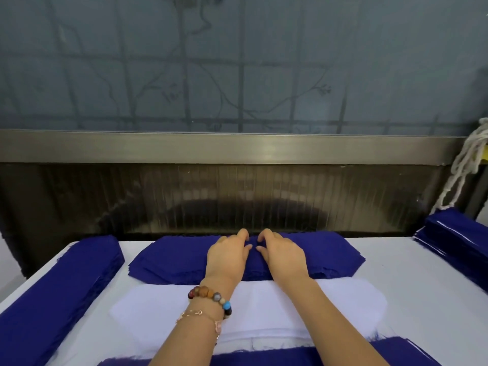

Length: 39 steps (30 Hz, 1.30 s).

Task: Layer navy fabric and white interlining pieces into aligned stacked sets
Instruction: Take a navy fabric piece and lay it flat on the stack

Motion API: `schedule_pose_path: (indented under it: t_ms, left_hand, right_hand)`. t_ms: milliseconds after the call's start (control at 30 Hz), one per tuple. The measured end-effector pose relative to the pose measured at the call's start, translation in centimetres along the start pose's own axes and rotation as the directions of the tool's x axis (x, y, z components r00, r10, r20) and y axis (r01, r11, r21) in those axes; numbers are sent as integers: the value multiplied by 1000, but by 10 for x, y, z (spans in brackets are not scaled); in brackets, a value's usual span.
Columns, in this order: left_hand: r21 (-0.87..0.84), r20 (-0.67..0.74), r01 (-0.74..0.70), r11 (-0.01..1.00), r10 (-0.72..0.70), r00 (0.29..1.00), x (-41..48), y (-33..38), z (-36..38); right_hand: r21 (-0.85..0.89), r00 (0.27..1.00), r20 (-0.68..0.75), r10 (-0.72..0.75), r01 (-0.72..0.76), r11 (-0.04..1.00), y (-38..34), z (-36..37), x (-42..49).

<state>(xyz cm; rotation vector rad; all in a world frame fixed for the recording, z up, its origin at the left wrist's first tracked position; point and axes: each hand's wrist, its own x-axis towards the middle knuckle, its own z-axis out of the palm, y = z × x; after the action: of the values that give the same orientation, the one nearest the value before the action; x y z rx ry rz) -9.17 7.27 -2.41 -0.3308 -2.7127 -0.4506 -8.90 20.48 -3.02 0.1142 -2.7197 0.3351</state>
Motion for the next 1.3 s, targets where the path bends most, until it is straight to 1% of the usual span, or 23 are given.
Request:
schedule_pose_path:
  t_ms: [167,300,367,500,667,800,867,933,1033,1200,1300]
  left_hand:
    - [-67,-59,-39,997,35,998,-5,-3,3]
    - [-11,-92,-85,996,84,992,-7,-4,0]
    - [3,-89,-93,996,93,992,-8,-5,0]
    - [-49,-52,-99,994,96,994,-8,-3,-2]
    - [-101,-50,-67,993,62,997,-8,-3,-2]
    - [-32,-16,-42,999,41,999,-5,-5,1]
    - [0,-27,-52,999,52,998,-6,-4,-1]
    - [49,-58,-81,996,83,995,-7,-3,-4]
    - [83,-81,-143,986,150,985,-8,-3,-10]
    - [-23,-47,-173,985,172,984,-11,-4,-16]
    - [-37,-61,-112,993,110,992,-13,-8,-16]
  right_hand:
    - [-6,1000,-13,0,0,1000,-1,-1,-2]
    - [-3,999,-35,14,-14,1000,-3,-1,-5]
    - [11,999,-38,5,-4,1000,-4,-1,-6]
    - [44,1000,-28,-10,12,999,-3,-1,-6]
    - [38,999,-35,-11,12,999,-3,-1,-6]
    - [-25,993,-100,-61,59,998,-1,0,-7]
    - [-7,989,-132,-74,74,997,0,1,-8]
    - [31,988,-126,-85,90,995,1,1,-9]
    - [11,992,-98,-83,85,996,0,1,-8]
    - [-54,995,-83,-61,56,997,1,-1,-9]
    - [-90,997,-80,-8,1,996,5,-5,-10]
